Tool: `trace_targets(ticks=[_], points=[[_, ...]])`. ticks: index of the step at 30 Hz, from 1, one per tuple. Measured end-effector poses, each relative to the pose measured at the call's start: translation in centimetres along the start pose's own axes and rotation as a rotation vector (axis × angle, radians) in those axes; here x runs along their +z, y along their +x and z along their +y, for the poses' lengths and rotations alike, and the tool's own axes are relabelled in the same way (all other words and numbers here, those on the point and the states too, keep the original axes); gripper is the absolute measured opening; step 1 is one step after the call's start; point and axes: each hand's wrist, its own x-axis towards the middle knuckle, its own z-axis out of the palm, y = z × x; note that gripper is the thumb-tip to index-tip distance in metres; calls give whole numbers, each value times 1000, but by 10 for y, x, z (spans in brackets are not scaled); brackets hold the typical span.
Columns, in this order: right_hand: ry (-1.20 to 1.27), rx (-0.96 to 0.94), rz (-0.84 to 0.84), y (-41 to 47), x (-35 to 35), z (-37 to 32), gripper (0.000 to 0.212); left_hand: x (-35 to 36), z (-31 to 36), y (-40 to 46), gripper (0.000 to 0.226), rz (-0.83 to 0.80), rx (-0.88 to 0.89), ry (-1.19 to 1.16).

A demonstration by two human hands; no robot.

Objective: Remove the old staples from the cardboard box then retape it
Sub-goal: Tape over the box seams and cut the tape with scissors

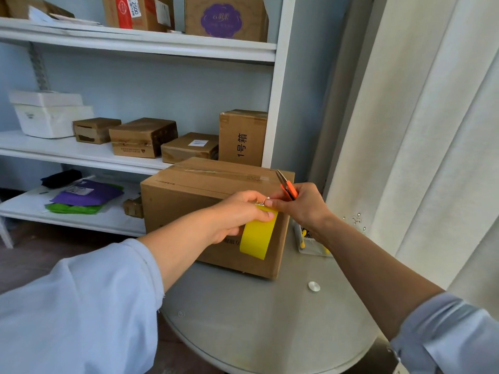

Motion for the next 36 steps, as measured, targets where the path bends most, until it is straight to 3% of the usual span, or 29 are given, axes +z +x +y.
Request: trace_targets(ticks=[7,17,23,28,32,36], points=[[-133,-8,156,8,3,1,20,-1,1,0,33,-11,38,-20],[-224,61,-4,7,2,-3,19,7,-1,2,39,-7,-13,80],[-211,-16,85,4,3,-8,13,5,3,8,51,61,-49,-35],[-262,-87,69,2,4,-15,14,3,-3,5,31,40,-64,-135],[-333,-211,39,0,3,-32,9,6,-7,5,4,145,-35,-85],[-293,-182,41,4,-7,-38,19,4,-3,5,13,97,-33,-121]])
